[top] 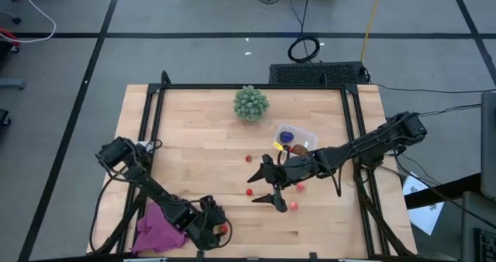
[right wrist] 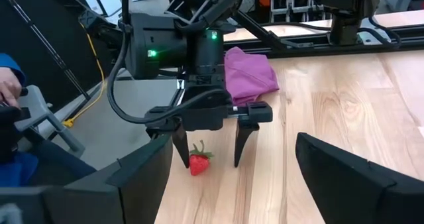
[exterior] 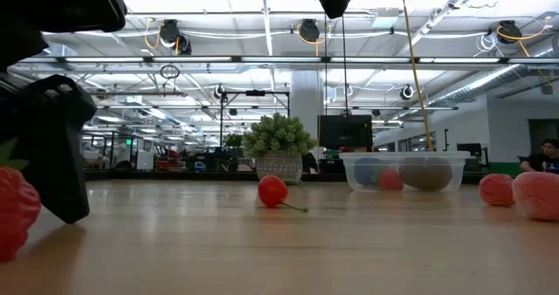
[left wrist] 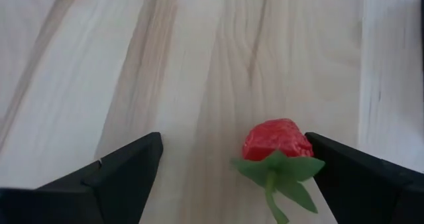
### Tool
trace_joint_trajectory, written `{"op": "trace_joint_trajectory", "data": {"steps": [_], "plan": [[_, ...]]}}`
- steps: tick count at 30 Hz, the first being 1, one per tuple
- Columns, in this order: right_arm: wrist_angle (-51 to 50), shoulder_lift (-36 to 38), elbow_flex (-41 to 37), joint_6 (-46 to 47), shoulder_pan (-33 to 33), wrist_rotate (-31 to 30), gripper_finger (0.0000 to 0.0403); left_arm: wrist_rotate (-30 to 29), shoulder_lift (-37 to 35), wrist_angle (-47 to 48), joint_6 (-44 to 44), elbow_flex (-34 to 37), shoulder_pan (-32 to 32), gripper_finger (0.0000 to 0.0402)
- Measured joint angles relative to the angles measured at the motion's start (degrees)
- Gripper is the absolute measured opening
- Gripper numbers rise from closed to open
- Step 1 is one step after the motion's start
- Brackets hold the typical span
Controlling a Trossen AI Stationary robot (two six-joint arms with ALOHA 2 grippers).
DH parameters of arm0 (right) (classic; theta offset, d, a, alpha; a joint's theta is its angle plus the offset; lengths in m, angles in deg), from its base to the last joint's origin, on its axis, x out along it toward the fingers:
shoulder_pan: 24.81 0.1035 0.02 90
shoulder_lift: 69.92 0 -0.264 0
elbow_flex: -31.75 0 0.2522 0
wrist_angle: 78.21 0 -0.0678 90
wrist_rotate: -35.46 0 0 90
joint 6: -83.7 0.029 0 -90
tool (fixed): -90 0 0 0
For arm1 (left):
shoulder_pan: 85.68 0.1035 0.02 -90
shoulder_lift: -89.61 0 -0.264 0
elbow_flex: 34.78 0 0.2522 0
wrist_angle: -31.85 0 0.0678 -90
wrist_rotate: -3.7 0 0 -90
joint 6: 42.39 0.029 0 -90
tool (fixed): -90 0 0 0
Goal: Pick and placing Produce into tupperware
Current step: Put the red strawberry into the transparent bin
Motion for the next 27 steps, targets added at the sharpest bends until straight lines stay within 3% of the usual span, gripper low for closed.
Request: {"op": "trace_joint_trajectory", "data": {"steps": [17,27], "plan": [[0.2,0.0,0.0,0.0,0.0,0.0,0.0311,-1.5,0.0,2.2,4.1,0.1,2.8,0.0375],[0.2,0.0,0.0,0.0,0.0,0.0,0.0311,-1.5,0.0,2.7,4.5,0.1,2.9,0.0279]]}}
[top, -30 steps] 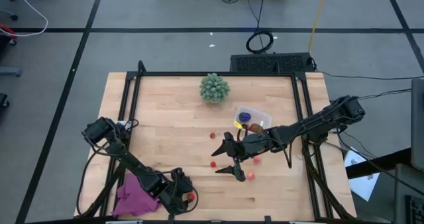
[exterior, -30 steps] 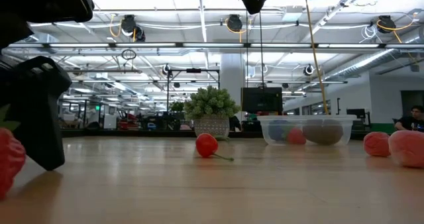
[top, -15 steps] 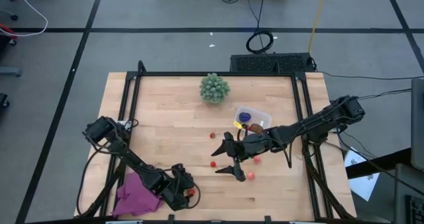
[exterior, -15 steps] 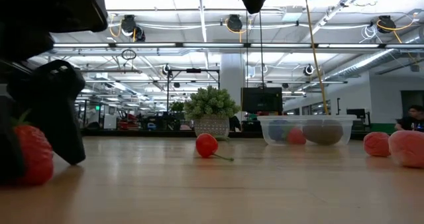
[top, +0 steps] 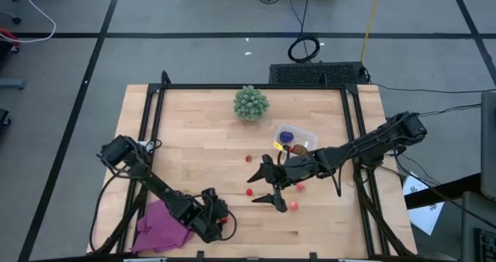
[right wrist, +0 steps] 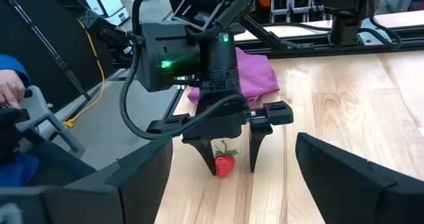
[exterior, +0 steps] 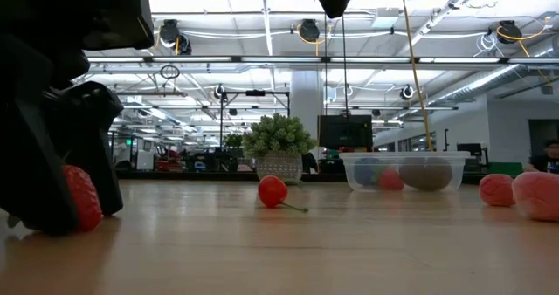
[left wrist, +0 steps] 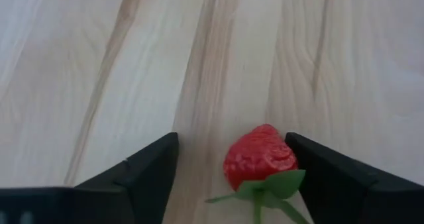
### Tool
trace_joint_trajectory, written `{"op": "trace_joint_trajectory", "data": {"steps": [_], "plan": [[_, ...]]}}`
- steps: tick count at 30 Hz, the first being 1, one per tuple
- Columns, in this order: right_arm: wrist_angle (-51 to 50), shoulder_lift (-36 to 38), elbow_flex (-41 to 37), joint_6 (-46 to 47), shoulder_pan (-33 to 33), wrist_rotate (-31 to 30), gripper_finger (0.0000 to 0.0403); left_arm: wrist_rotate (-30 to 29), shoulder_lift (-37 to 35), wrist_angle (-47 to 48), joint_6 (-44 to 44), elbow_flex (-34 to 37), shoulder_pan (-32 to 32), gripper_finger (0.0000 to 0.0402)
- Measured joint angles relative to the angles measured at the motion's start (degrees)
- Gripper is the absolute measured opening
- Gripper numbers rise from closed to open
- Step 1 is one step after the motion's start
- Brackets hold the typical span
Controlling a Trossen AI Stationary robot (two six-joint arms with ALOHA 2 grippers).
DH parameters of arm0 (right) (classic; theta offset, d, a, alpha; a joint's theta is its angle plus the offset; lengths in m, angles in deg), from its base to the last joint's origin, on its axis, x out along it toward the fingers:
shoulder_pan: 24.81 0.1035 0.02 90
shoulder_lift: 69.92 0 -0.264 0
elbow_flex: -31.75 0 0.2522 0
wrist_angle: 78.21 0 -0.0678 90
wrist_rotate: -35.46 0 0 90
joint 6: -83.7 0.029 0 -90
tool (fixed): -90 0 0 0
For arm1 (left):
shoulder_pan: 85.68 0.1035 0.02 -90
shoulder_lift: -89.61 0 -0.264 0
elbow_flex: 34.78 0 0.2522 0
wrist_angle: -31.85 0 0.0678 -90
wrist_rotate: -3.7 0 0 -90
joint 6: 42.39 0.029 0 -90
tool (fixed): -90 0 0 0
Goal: Pick and placing Produce into tupperware
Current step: Put the red strawberry into the transparent bin
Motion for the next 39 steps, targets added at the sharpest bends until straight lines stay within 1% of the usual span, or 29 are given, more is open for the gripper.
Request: {"op": "trace_joint_trajectory", "data": {"steps": [4,20,24,27,31,39], "plan": [[0.0,0.0,0.0,0.0,0.0,0.0,0.0311,0.7,0.0,-0.1,0.4,0.0,0.0,0.0245],[1.3,0.0,0.0,0.0,0.0,0.0,0.0311,1.9,-0.1,-0.2,2.4,-0.2,0.0,0.0142],[6.7,0.0,0.0,-0.4,0.0,0.0,0.0311,2.7,0.1,1.1,3.5,-1.6,0.0,0.0139],[10.4,0.4,0.0,-0.5,0.0,0.0,0.0311,3.9,0.2,4.0,4.1,-3.4,-0.1,0.0153],[12.8,1.4,0.0,-1.9,0.2,0.0,0.0311,3.3,0.2,8.3,4.3,-5.6,-0.1,0.0165],[13.1,4.8,0.0,-5.1,1.1,0.0,0.0311,2.6,0.2,9.4,5.5,-6.1,0.7,0.0143]]}}
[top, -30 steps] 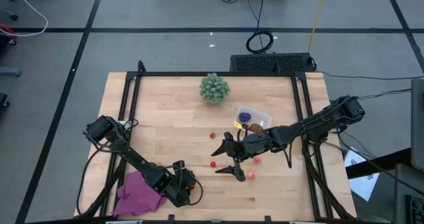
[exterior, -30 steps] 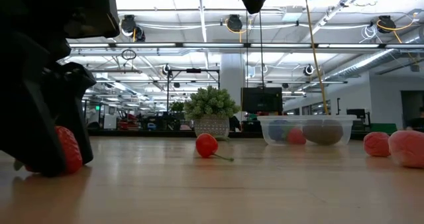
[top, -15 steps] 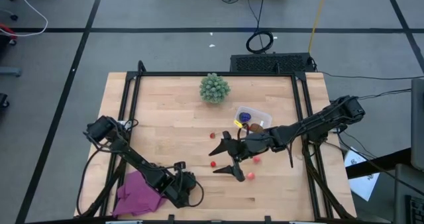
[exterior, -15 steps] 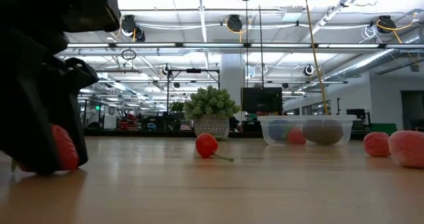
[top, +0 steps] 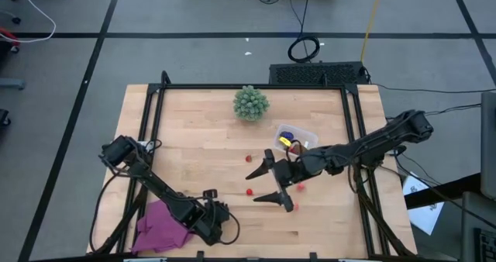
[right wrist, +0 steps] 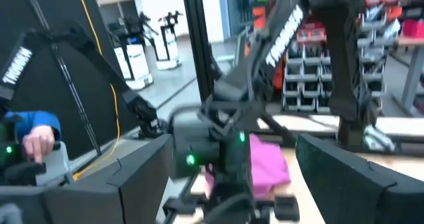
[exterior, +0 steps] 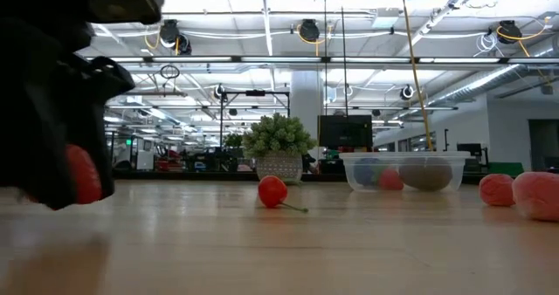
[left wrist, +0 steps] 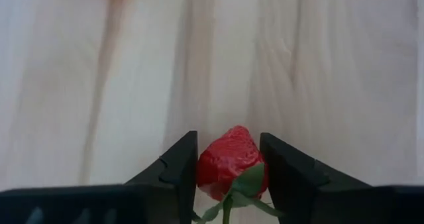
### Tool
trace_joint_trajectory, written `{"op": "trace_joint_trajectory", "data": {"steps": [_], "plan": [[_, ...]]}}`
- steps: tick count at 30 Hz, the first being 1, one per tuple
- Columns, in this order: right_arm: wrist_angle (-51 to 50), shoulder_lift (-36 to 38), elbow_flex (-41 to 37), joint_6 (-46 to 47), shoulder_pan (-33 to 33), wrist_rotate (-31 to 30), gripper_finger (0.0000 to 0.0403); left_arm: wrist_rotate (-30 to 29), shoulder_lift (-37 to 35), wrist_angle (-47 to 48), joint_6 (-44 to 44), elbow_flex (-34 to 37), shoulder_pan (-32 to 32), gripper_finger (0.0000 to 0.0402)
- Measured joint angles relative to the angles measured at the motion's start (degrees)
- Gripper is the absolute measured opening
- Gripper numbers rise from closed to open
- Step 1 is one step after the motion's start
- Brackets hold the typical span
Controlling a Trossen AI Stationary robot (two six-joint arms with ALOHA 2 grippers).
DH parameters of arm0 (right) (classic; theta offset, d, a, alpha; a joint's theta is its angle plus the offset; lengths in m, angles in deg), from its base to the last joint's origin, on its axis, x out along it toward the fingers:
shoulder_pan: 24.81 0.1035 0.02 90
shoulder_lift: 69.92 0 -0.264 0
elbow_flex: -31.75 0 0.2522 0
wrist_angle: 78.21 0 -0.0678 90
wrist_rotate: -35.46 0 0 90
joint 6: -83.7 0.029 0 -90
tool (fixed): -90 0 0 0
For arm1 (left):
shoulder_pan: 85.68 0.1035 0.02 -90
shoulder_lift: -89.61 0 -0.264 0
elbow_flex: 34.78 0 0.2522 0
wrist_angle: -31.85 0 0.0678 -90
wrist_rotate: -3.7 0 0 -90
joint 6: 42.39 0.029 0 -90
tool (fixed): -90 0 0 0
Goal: Pick and placing Produce into tupperware
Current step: Put the red strawberry into the transparent bin
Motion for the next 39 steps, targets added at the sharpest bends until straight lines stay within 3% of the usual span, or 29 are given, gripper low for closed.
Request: {"op": "trace_joint_trajectory", "data": {"steps": [11,20,25,30,39], "plan": [[0.5,9.5,0.0,-6.2,1.6,-0.1,0.0311,-0.4,-0.1,0.0,7.6,-0.6,6.0,0.0179],[0.4,14.9,0.0,-9.7,3.0,-0.2,0.0311,-0.4,-0.2,2.4,18.6,-8.6,11.7,0.0166],[-1.3,15.2,0.0,-9.7,3.9,-0.2,0.0311,-0.5,-0.2,12.5,17.0,-11.4,11.8,0.0161],[-3.6,15.2,0.0,-9.7,4.1,-0.2,0.0311,0.0,-0.2,19.9,9.3,-11.6,10.8,0.0169],[-4.0,15.1,0.0,-9.4,4.1,-0.2,0.0311,1.5,-0.2,18.7,5.0,-11.6,8.0,0.0175]]}}
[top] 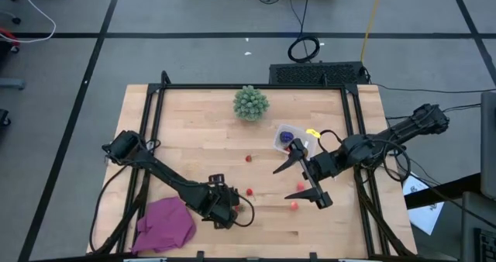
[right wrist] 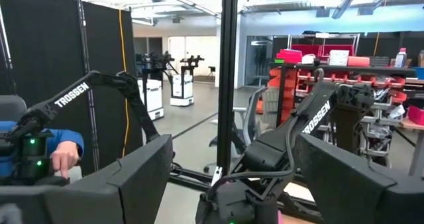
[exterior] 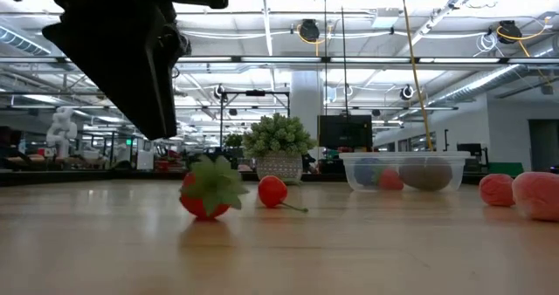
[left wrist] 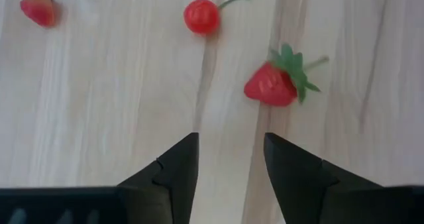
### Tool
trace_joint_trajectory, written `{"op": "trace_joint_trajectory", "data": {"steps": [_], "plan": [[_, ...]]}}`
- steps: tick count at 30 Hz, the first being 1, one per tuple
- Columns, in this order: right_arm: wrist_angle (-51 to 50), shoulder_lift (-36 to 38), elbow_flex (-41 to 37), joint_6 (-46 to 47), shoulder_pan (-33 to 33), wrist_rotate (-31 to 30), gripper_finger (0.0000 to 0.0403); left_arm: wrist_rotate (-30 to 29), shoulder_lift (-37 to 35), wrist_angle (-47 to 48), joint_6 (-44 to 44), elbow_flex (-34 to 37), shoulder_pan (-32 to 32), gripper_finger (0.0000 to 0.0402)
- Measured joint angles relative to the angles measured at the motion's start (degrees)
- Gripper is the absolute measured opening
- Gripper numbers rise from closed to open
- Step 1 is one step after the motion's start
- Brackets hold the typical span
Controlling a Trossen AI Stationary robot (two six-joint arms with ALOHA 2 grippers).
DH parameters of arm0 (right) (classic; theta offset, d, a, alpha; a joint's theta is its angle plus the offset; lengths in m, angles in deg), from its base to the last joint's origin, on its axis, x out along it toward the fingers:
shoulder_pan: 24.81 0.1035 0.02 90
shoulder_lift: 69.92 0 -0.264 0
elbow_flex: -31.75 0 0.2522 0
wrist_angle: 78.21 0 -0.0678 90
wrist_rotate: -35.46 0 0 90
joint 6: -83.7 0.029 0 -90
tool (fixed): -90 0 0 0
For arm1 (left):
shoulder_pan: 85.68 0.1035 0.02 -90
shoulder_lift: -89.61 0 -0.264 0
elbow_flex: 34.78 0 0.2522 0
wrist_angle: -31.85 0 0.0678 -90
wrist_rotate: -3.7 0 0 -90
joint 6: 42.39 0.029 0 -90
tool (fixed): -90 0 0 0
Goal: Pick and placing Produce into tupperware
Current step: Put the red strawberry into the transparent bin
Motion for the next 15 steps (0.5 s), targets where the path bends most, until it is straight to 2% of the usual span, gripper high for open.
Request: {"op": "trace_joint_trajectory", "data": {"steps": [6,9,15], "plan": [[0.0,0.0,0.0,0.8,0.0,0.0,0.0311,0.4,0.0,-1.2,-2.2,0.0,-0.8,0.0175],[-0.2,0.0,0.0,1.0,0.0,0.0,0.0311,2.9,0.0,-3.7,1.0,0.0,-0.8,0.0178],[-0.4,0.0,0.0,1.0,0.0,0.0,0.0311,3.7,0.0,-6.8,8.3,0.0,-1.0,0.0209]]}}
